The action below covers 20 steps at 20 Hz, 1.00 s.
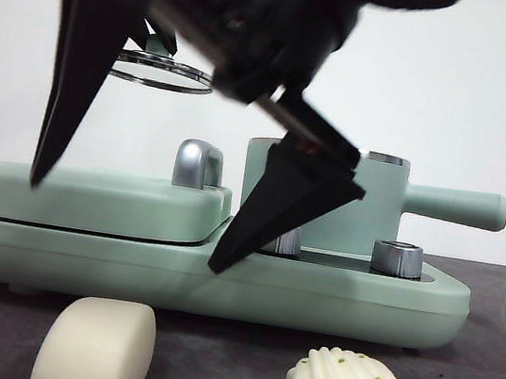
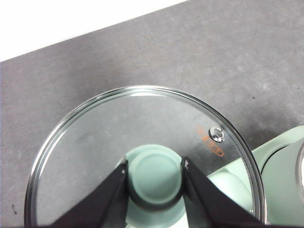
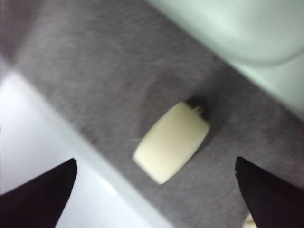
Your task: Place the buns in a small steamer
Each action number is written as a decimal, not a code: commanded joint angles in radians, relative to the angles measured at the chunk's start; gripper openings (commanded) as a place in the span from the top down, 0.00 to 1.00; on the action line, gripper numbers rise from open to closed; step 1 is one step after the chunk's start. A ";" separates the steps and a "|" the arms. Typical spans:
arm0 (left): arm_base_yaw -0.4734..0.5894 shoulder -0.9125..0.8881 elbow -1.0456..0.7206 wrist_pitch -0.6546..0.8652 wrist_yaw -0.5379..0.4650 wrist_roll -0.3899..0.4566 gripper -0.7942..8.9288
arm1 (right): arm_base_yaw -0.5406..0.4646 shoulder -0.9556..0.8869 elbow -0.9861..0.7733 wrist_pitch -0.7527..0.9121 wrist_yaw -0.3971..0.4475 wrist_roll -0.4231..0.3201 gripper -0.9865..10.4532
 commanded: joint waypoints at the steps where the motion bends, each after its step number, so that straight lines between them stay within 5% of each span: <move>1: 0.007 -0.001 0.043 0.026 0.006 0.011 0.90 | 0.016 0.084 0.053 -0.030 0.019 0.014 0.40; 5: 0.019 -0.001 0.043 0.031 0.006 0.010 0.90 | 0.022 0.170 0.087 -0.045 0.028 0.020 0.43; 15: 0.035 -0.001 0.043 0.031 0.007 0.006 0.90 | 0.034 0.208 0.087 -0.041 0.027 0.021 0.80; 20: 0.035 -0.001 0.043 0.031 0.007 0.006 0.90 | 0.023 0.207 0.117 -0.058 0.000 0.019 0.82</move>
